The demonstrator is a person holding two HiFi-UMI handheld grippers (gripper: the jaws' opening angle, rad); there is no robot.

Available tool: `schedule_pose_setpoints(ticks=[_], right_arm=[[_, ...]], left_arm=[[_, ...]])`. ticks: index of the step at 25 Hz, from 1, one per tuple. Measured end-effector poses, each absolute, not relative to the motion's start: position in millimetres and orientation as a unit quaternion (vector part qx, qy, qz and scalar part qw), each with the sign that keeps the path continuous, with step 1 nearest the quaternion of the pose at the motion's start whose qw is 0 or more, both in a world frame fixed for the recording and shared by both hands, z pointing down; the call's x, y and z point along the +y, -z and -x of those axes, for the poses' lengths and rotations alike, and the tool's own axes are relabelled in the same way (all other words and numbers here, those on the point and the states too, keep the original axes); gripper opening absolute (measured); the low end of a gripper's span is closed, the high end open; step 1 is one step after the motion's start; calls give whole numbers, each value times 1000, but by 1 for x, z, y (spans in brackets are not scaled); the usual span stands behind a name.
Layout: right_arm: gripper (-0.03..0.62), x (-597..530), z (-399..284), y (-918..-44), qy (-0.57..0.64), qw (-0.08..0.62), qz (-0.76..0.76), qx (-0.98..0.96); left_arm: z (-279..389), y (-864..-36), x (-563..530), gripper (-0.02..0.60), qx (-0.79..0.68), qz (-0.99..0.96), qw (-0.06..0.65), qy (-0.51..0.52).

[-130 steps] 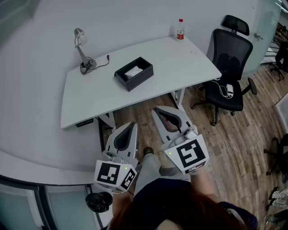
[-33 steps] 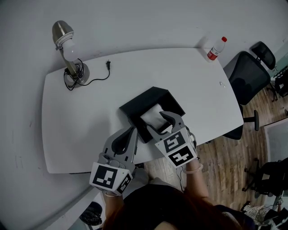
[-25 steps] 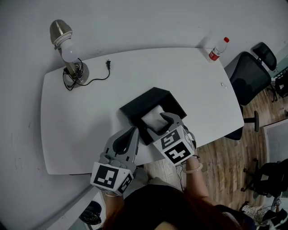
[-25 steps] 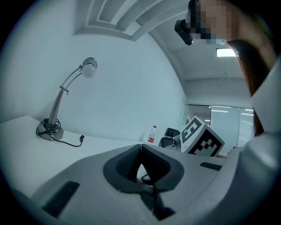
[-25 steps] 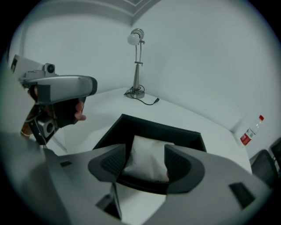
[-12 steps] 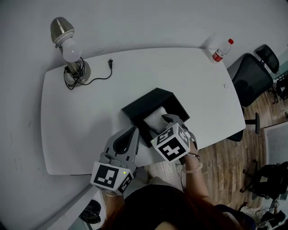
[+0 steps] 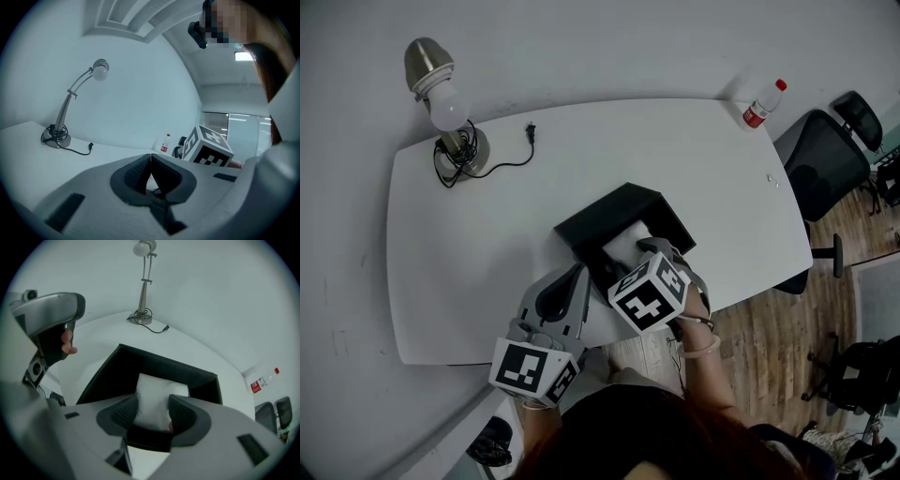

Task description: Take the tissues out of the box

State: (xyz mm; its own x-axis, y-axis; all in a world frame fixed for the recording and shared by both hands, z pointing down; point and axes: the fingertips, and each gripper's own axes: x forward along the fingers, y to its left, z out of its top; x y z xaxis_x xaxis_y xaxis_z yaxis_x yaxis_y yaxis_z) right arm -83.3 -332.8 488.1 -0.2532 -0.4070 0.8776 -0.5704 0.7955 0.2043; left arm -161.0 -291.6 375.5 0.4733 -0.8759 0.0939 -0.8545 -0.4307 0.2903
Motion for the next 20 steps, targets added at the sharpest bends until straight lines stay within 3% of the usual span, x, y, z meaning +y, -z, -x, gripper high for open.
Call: schedule_pose_setpoints(ticks=[8, 20], right_arm=[[178, -337, 79, -484, -59, 517, -330, -788], [170, -335, 78, -464, -40, 467, -355, -809]], left_arm=[[162, -371, -284, 21, -518, -843, 145, 37], [162, -363, -271, 21, -522, -842, 131, 38]])
